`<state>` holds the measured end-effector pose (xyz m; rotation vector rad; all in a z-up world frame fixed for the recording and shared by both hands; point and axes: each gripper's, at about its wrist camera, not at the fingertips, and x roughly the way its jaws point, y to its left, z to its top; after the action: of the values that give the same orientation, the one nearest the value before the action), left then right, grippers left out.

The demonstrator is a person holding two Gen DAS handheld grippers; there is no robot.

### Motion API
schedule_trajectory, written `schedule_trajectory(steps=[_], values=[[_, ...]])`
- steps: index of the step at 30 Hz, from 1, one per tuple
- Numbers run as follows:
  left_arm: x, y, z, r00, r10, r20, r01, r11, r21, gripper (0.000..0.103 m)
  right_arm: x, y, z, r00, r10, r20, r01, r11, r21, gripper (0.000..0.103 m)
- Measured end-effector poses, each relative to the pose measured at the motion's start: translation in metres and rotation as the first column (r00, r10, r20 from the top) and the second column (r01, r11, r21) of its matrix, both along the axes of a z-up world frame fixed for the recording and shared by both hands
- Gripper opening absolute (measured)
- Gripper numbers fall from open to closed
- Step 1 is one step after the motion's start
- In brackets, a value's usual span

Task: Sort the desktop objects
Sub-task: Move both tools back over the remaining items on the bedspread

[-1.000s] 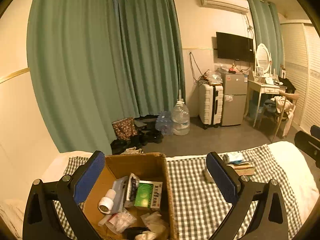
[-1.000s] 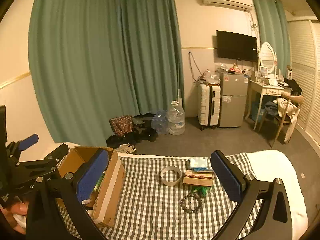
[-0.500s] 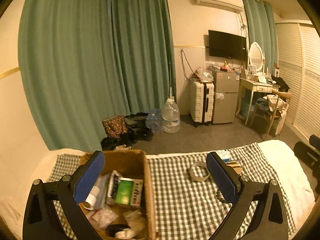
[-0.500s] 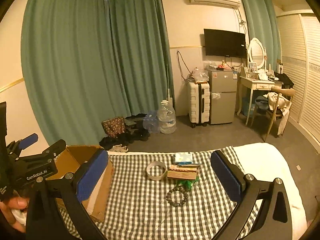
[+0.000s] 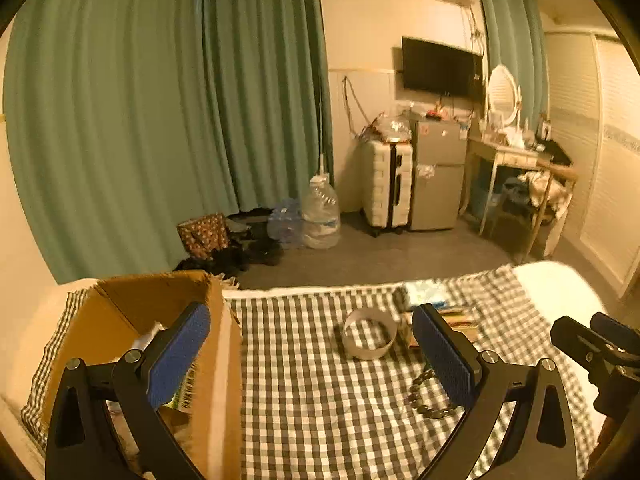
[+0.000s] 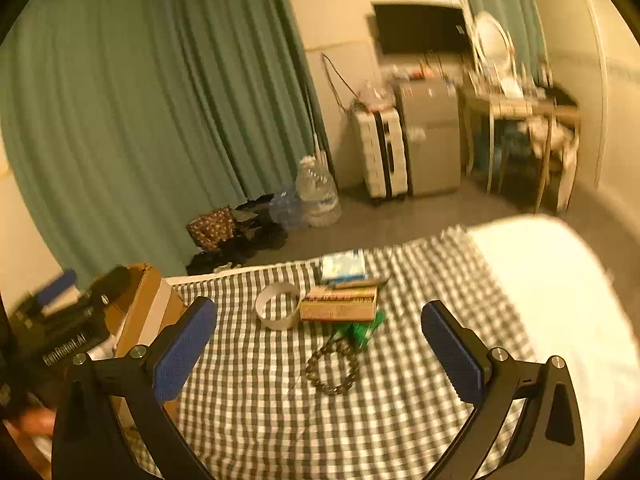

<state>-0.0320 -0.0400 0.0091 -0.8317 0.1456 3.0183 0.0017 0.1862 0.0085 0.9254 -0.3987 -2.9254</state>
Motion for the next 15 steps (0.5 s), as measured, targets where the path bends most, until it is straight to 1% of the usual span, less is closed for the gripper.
schedule_trajectory(steps=[1,2,4,8,10,12,15], values=[[-0.005,0.003,-0.006,1.000,-0.003,0.007,0.003,1.000,-0.014,0.103,-0.004,0.002,-0.007,1.000,-0.001,0.016,0.001,1.000,-0.005,0.103],[-0.011,0.007,-0.014,1.000,-0.009,0.015,0.010,0.999,-0.036,0.103,-0.010,0.002,-0.016,0.999,0.000,0.034,0.000,1.000,0.008,0.103],[-0.020,0.011,-0.024,1.000,-0.015,0.024,0.016,0.999,-0.050,0.103,-0.018,0.002,-0.031,0.999,-0.004,0.050,0.002,0.999,0.039,0.103],[-0.041,0.010,-0.056,0.995,-0.037,0.091,0.037,0.999,-0.005,0.103,-0.034,-0.002,-0.067,0.994,0.000,0.112,-0.007,0.998,0.061,0.103],[-0.050,0.010,-0.076,0.992,-0.044,0.118,0.045,0.999,-0.008,0.103,-0.044,-0.004,-0.084,0.988,0.003,0.153,-0.013,0.998,0.069,0.103],[-0.060,0.010,-0.090,0.991,-0.050,0.128,0.052,0.998,-0.019,0.103,-0.052,-0.005,-0.096,0.984,0.002,0.180,-0.016,0.997,0.076,0.103],[-0.074,0.009,-0.107,0.989,-0.065,0.131,0.067,0.998,-0.014,0.103,-0.062,-0.009,-0.111,0.979,0.001,0.203,-0.021,0.995,0.097,0.103]])
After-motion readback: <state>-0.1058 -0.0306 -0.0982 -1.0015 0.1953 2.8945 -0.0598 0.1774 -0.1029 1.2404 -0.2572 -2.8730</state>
